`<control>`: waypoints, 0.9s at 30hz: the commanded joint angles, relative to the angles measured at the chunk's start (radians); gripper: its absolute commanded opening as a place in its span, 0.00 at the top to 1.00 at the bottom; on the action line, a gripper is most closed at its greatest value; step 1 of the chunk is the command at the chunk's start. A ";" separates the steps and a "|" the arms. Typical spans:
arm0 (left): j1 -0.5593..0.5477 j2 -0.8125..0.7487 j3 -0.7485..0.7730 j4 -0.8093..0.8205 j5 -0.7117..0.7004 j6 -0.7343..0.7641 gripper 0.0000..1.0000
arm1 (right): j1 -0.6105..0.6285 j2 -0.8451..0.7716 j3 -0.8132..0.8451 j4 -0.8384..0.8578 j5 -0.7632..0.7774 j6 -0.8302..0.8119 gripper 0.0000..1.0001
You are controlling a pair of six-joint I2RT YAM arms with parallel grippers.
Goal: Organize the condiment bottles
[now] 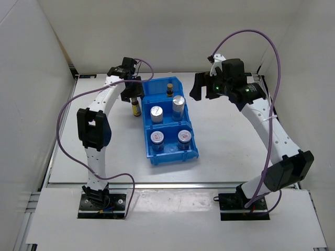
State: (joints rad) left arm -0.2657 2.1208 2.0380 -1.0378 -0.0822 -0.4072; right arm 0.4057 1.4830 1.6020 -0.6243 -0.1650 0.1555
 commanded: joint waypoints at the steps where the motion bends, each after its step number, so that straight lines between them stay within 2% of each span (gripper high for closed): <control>1: -0.003 -0.013 0.044 0.018 -0.014 0.004 0.29 | -0.005 -0.015 0.001 0.028 -0.019 0.009 0.00; 7: -0.003 -0.024 0.044 0.018 -0.044 0.024 0.46 | -0.005 -0.006 -0.008 0.028 -0.019 0.009 0.00; 8: -0.003 -0.036 0.044 0.018 -0.044 0.024 0.52 | -0.005 -0.006 -0.008 0.028 -0.019 0.009 0.00; 11: -0.003 -0.045 0.063 0.018 -0.044 0.033 0.58 | -0.005 -0.006 -0.008 0.028 -0.019 0.009 0.00; 15: -0.003 -0.055 0.116 -0.016 -0.044 0.042 0.79 | -0.005 -0.006 -0.017 0.028 -0.010 0.009 0.00; 18: -0.003 -0.065 0.171 -0.038 -0.044 0.042 0.89 | -0.005 -0.006 -0.017 0.028 -0.010 0.009 0.00; 27: -0.047 -0.093 0.359 -0.085 -0.074 0.042 0.89 | -0.015 -0.015 -0.036 0.028 0.013 0.036 0.00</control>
State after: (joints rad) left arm -0.2771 2.1174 2.3203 -1.1381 -0.1493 -0.3630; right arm 0.4011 1.4799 1.5688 -0.6262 -0.1596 0.1745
